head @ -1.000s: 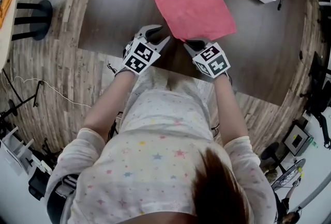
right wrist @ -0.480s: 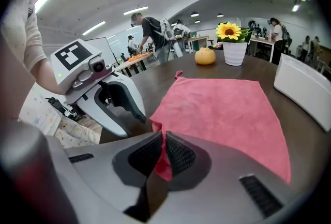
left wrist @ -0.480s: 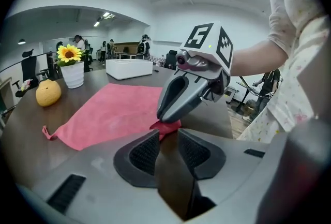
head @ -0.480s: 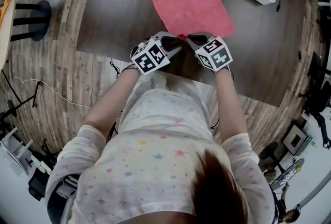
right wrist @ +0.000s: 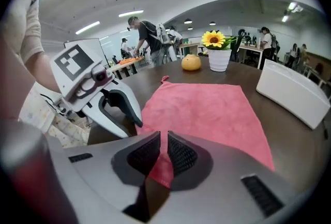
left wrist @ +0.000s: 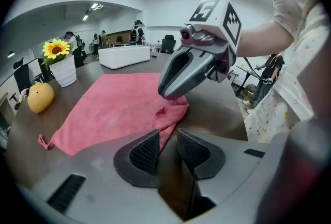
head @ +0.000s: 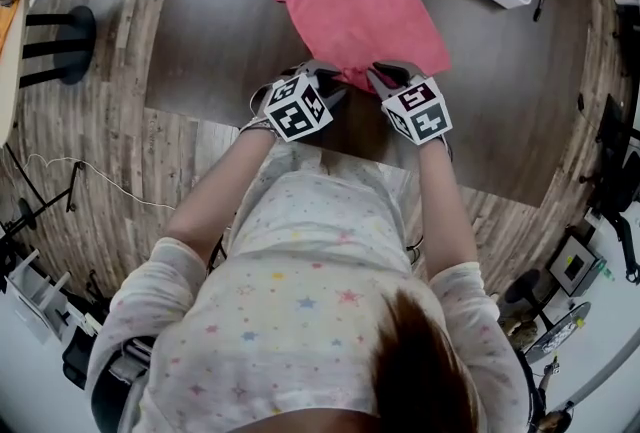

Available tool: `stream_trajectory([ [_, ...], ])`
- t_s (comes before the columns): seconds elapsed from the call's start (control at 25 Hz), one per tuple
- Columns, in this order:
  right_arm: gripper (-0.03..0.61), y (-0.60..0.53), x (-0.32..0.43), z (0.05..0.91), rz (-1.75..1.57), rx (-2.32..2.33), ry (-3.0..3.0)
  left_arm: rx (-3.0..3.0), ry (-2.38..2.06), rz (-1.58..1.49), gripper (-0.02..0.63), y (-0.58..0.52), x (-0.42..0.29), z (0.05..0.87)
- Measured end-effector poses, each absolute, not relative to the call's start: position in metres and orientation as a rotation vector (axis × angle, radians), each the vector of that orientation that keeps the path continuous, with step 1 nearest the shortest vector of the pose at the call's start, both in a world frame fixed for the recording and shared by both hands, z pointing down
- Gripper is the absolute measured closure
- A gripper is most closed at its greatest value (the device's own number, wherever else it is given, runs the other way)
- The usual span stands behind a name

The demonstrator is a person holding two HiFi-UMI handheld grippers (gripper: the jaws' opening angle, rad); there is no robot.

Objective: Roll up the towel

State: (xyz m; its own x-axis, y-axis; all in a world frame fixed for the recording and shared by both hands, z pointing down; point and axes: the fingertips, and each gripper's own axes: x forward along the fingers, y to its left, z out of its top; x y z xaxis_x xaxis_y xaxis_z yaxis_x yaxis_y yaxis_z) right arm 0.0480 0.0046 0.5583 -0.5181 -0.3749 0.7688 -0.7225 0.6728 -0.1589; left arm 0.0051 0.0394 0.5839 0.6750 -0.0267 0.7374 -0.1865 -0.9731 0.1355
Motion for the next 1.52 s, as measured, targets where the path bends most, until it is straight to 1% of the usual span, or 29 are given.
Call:
stream_trajectory([
  [0.04,0.54,0.011,0.047,0.555,0.659,0.819,-2.181,2.687,-0.168,1.187,0.506,0.039,0.005,0.585],
  [0.12,0.532,0.028,0.043,0.553,0.746,0.76,-2.21,2.685,-0.164,1.189,0.506,0.039,0.004,0.585],
  [0.24,0.514,0.046,0.039,0.564,0.711,0.726,-2.173,2.679,-0.176,1.171,0.506,0.038,0.003,0.585],
  [0.28,0.53,0.048,0.04,0.57,0.675,0.726,-2.151,2.678,-0.18,1.166,0.506,0.038,0.003,0.585],
  [0.32,0.562,0.049,0.041,0.574,0.654,0.726,-2.134,2.678,-0.184,1.161,0.506,0.038,0.003,0.585],
  [0.36,0.569,0.048,0.042,0.576,0.653,0.728,-2.127,2.678,-0.186,1.158,0.506,0.038,0.003,0.585],
  [0.64,0.569,0.03,0.062,0.565,0.832,0.803,-2.146,2.717,-0.161,1.199,0.506,0.036,0.004,0.585],
  [0.72,0.569,0.029,0.068,0.571,0.826,0.805,-2.106,2.728,-0.151,1.213,0.506,0.034,0.005,0.586],
  [0.84,0.554,0.032,0.07,0.574,0.768,0.819,-2.072,2.758,-0.137,1.234,0.506,0.034,0.005,0.585],
  [0.96,0.514,0.032,0.072,0.564,0.745,0.88,-2.106,2.782,-0.143,1.209,0.506,0.032,0.004,0.58],
  [1.2,0.506,0.043,0.048,0.548,0.696,0.827,-2.234,2.779,-0.055,1.171,0.506,0.039,0.003,0.579],
  [1.36,0.488,0.05,0.036,0.564,0.612,0.764,-2.207,2.794,-0.005,1.237,0.506,0.042,0.003,0.586],
  [1.52,0.489,0.051,0.039,0.579,0.512,0.728,-2.139,2.82,-0.009,1.273,0.509,0.038,0.004,0.587],
])
